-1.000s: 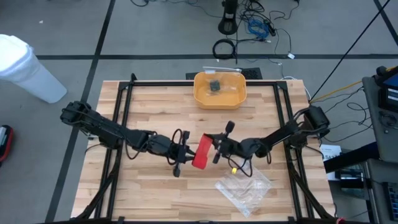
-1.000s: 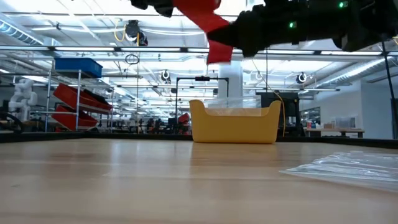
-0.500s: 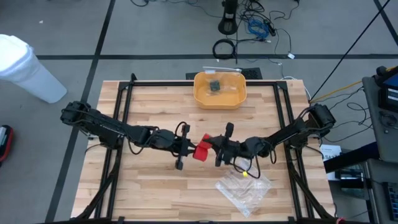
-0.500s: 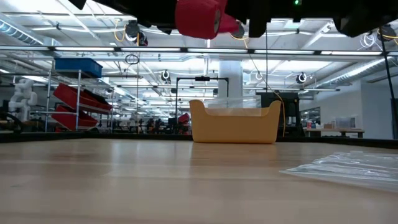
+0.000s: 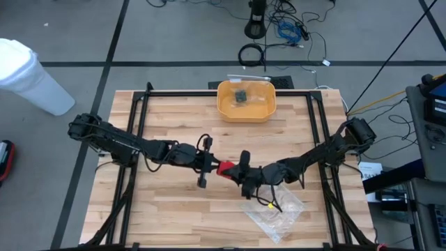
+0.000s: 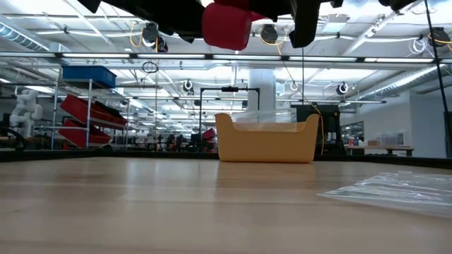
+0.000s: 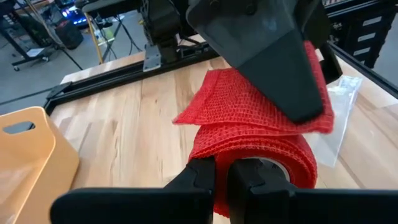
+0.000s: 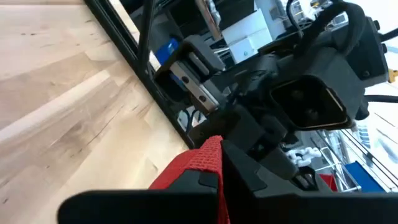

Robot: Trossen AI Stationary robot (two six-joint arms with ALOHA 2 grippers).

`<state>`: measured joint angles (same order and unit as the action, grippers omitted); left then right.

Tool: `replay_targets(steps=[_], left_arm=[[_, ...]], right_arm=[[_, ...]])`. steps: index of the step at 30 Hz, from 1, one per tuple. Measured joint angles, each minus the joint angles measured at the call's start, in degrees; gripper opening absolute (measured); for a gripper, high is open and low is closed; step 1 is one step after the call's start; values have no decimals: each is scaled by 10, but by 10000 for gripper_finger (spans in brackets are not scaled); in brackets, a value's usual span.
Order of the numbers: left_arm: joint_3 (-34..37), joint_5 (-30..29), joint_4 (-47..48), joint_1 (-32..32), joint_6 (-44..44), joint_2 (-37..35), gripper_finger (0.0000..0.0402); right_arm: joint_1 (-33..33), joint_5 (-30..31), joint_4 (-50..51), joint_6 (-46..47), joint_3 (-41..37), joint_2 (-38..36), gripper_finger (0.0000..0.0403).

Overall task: Roll bandage
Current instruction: Roll the red bandage

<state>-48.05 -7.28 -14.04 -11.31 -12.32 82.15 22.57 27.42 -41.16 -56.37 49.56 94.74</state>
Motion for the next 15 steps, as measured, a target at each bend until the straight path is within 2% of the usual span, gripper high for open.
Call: replay_targets(steps=[7, 10, 15], left_arm=[[0, -4, -1, 0, 0, 0, 11], [0, -9, -6, 1, 0, 0, 11], [0, -14, -12, 1, 0, 0, 11]], right_arm=[[0, -3, 2, 8, 4, 3, 13], [0, 0, 10, 3, 4, 4, 42], [13, 11, 20, -40, 4, 4, 113]])
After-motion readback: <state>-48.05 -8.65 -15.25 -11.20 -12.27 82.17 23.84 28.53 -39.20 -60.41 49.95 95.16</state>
